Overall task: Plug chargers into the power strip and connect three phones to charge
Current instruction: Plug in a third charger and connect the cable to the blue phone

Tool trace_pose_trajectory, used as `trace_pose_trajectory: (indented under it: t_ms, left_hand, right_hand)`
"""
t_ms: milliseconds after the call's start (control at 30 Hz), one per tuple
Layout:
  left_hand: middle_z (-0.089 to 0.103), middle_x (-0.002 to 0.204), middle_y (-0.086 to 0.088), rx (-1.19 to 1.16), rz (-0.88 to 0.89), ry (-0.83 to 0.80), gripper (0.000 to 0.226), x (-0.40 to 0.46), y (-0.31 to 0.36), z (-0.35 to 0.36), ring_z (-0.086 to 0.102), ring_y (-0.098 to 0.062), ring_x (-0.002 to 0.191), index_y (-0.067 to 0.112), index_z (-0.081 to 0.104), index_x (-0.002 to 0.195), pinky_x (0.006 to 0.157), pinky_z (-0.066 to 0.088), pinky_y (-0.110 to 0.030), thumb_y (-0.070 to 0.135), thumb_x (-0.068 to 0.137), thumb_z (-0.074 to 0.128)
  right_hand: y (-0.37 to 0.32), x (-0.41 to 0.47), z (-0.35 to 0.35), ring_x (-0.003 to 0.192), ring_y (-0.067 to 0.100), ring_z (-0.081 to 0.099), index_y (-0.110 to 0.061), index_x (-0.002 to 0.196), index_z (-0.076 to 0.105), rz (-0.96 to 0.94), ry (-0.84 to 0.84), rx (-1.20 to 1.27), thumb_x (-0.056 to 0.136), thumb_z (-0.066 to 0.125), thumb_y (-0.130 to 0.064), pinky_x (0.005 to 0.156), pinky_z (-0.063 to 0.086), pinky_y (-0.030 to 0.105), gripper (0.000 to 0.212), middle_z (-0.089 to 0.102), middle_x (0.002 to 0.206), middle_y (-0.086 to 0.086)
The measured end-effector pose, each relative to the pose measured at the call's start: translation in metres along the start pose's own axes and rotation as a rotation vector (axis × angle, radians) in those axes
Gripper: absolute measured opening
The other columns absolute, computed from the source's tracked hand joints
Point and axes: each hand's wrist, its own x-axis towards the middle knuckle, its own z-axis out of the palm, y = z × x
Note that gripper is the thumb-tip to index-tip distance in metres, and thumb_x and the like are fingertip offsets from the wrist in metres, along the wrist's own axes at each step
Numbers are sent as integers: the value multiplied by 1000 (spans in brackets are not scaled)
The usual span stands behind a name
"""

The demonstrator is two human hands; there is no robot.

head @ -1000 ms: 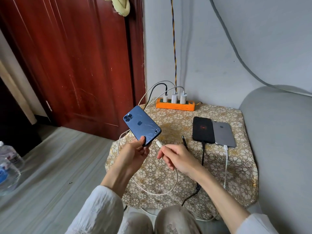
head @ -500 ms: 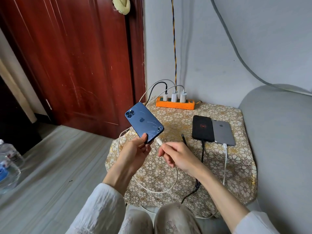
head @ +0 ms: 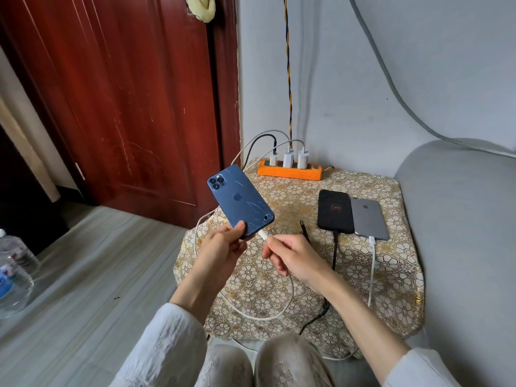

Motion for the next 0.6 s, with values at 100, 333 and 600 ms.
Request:
trace_pose_trajectory:
  t_ms: [100,333,600]
  left_hand:
    - [57,75,-6,50,26,15,9,-3,1,1,48,-11,66,4,52,78,61,39,-20,5,86,55]
    - [62,63,0,108,32,22,14,-7,-1,3,52,-10,60,5,61,75,59,39,-21,5,86,54]
    - [58,74,-6,367,-47,69,8,14,0,7,51,-13,65,4,58,81,58,37,-21,5,88,54]
  right_hand:
    - [1,1,3,42,2,40,-11,67,56,-12,16,-1,94,41,-17,42,32,16,31,46,49,-8]
    - [8,1,11,46,5,46,-11,69,58,-37,28,-28,94,42,-15,41,36,18,30,52,53,-5]
    - [3,13,-29,68,11,64,-11,92,65,78,41,-341,92,44,-25,63,51,20,25,69,85,0]
